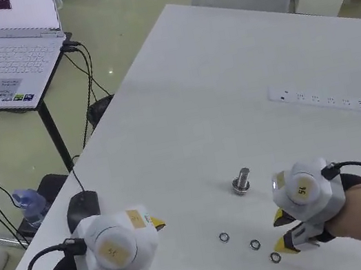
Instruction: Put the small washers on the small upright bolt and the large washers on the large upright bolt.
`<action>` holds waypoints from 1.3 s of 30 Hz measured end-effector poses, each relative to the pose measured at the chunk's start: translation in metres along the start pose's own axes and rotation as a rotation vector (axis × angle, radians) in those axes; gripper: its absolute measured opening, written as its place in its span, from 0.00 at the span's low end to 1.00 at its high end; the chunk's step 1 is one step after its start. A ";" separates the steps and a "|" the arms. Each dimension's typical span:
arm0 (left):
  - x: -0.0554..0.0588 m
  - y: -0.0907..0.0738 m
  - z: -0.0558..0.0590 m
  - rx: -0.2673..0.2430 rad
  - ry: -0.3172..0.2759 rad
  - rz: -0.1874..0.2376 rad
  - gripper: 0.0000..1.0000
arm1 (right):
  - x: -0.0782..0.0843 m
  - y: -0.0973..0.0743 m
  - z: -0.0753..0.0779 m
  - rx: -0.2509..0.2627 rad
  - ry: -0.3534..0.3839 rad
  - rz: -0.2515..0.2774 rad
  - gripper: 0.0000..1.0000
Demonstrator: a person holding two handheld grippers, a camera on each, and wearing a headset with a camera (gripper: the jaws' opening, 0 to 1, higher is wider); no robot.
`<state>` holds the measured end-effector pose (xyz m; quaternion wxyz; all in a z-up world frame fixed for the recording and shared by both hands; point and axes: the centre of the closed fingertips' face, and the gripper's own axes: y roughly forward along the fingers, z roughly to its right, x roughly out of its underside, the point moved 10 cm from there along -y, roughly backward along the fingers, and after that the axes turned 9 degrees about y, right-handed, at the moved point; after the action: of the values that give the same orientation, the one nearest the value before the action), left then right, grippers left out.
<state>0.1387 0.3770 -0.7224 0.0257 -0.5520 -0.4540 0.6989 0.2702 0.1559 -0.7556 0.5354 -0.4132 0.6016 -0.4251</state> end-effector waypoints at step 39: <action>-0.005 0.001 0.013 0.002 0.029 -0.013 0.78 | 0.010 0.027 -0.021 0.050 -0.055 -0.064 0.15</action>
<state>0.1306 0.3664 -0.7198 0.0374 -0.5591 -0.4563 0.6912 0.2472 0.1561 -0.7831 0.5480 -0.4303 0.5622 -0.4454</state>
